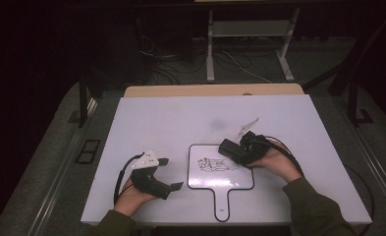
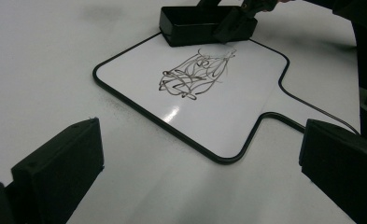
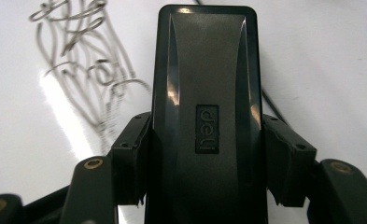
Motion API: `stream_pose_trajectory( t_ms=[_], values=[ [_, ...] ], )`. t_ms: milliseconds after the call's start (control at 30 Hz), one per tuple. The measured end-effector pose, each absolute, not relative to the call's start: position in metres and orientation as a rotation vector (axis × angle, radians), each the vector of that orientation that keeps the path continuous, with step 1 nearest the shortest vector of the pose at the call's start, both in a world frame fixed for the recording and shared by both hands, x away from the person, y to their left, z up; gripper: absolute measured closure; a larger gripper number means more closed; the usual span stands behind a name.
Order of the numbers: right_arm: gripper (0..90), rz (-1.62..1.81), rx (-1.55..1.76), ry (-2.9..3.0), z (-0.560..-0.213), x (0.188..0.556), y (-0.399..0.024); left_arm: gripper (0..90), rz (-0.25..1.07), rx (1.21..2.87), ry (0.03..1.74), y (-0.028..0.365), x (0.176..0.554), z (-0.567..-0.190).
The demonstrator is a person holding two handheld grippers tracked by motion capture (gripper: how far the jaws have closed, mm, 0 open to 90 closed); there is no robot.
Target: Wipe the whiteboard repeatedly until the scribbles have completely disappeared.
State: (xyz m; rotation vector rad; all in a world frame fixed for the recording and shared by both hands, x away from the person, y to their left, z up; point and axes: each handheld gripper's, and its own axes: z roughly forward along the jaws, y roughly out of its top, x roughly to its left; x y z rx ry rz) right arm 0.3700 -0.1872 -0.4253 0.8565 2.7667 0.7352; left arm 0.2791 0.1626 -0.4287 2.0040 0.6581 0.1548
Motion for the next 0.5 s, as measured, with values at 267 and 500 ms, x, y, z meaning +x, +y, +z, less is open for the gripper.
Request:
stream_pose_trajectory(
  t_ms=[267,500],
  values=[
    [38.7,0.729,0.817,2.789,-0.425,0.354,-0.184,0.0,0.155,2.000,0.657,0.163,0.279,-0.428],
    [38.7,0.724,0.760,2.819,-0.424,0.338,-0.180,0.0,0.154,1.997,0.655,0.163,0.278,-0.428]
  ],
)
